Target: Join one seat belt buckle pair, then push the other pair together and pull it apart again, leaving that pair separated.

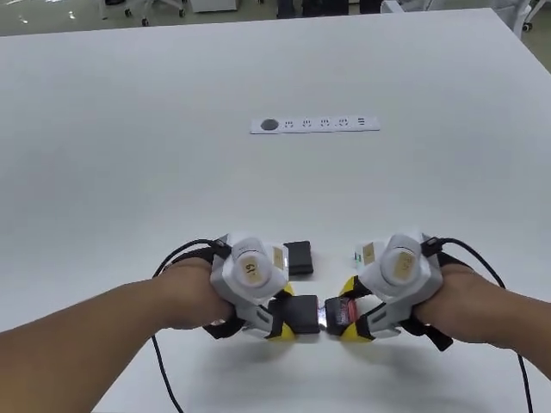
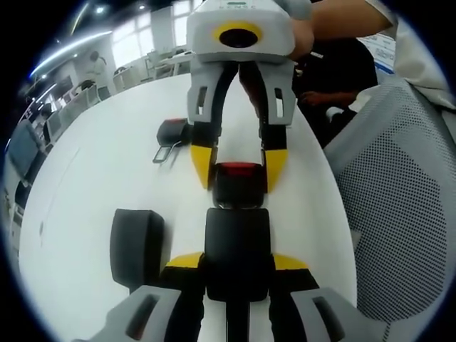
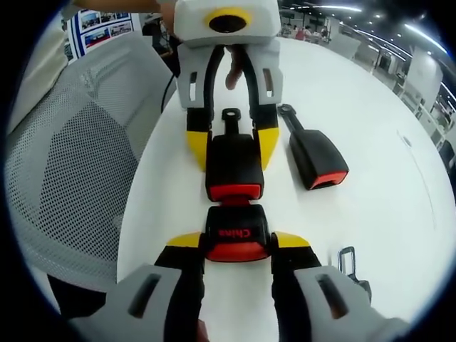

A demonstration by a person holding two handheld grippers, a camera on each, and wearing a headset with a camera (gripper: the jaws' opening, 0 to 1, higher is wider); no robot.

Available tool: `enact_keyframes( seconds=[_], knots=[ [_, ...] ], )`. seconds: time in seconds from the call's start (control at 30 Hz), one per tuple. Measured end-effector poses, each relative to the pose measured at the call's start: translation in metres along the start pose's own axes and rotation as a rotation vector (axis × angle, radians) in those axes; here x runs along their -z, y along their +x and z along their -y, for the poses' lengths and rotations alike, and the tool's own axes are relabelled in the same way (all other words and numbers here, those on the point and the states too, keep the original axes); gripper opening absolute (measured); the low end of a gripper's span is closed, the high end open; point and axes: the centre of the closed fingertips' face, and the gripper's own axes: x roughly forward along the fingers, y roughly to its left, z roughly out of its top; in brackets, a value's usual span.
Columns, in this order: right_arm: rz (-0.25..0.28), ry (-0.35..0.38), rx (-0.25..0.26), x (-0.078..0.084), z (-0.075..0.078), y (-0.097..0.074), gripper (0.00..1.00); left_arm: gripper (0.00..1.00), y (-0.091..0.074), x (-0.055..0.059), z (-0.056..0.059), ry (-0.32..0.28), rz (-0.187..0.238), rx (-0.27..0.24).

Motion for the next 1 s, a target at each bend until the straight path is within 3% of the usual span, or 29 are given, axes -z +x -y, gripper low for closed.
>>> enact_keyframes(
  seconds=[0.07,0.17,0.27,0.43,0.5,0.67,0.7,0.77,1.0],
  knots=[
    [0.001,0.012,0.005,-0.001,0.0,-0.001,0.4,0.36,-0.001,0.0,0.004,0.031,-0.006,0.011],
    [0.01,0.048,0.003,-0.003,-0.001,-0.004,0.41,0.36,-0.004,0.002,0.004,0.014,-0.02,0.006],
    [0.02,0.032,0.013,-0.003,0.0,-0.007,0.42,0.37,-0.014,-0.006,-0.002,-0.031,0.03,-0.024],
    [0.068,0.061,0.03,-0.011,0.009,-0.028,0.4,0.43,-0.033,-0.01,-0.009,-0.024,0.037,-0.035],
    [0.088,0.063,0.038,-0.015,0.014,-0.036,0.39,0.43,-0.039,-0.012,-0.017,-0.011,0.045,-0.055],
    [0.078,0.044,0.083,-0.006,0.037,-0.049,0.37,0.44,-0.047,-0.02,-0.046,-0.033,0.047,-0.11],
    [0.067,0.048,0.092,0.0,0.043,-0.051,0.37,0.44,-0.048,-0.016,-0.06,-0.033,0.046,-0.118],
    [0.055,0.047,0.107,0.009,0.054,-0.056,0.37,0.45,-0.049,-0.017,-0.072,-0.041,0.05,-0.134],
    [0.028,0.055,0.137,0.033,0.077,-0.07,0.36,0.46,-0.041,-0.017,-0.093,-0.02,0.025,-0.131]
  ],
)
